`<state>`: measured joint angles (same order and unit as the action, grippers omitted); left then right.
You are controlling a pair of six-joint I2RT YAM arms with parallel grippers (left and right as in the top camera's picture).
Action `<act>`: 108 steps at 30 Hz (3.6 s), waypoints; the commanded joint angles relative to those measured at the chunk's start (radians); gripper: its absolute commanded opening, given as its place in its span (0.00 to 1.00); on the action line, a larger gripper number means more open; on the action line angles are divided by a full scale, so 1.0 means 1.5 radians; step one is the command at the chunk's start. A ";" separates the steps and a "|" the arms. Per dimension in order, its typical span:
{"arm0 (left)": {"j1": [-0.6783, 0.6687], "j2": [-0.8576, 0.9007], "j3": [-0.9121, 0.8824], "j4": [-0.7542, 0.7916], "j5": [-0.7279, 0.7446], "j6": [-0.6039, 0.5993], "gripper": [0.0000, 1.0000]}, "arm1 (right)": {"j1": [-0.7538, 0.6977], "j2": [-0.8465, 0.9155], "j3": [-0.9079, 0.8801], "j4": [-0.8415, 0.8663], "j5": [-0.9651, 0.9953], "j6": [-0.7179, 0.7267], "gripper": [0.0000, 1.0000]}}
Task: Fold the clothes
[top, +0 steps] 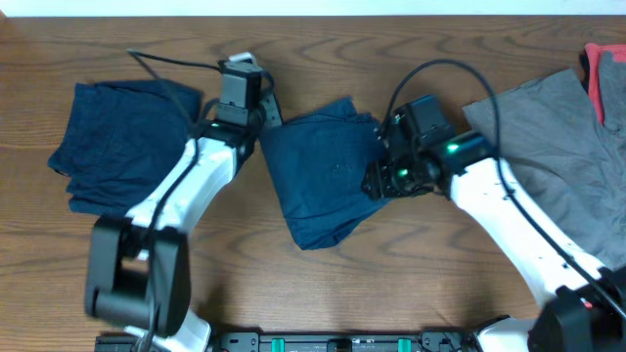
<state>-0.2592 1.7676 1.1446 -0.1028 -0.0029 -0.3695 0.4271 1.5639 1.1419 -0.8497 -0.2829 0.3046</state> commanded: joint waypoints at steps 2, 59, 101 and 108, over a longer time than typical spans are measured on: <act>0.000 0.066 -0.001 -0.002 0.059 0.014 0.43 | 0.010 0.036 -0.050 0.036 0.027 0.041 0.56; -0.059 0.127 -0.011 -0.172 0.364 0.109 0.98 | -0.008 0.138 -0.116 0.364 0.195 -0.064 0.83; 0.496 -0.011 0.068 -0.156 0.212 0.108 0.08 | -0.066 0.022 -0.115 0.237 0.238 -0.049 0.83; 0.539 0.001 0.068 -0.173 0.180 0.099 0.07 | -0.066 0.022 -0.116 0.226 0.239 -0.049 0.84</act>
<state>0.5278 1.7729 1.2533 -0.3500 0.2840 -0.2092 0.3290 1.6054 0.9611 -0.5091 0.0681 0.2237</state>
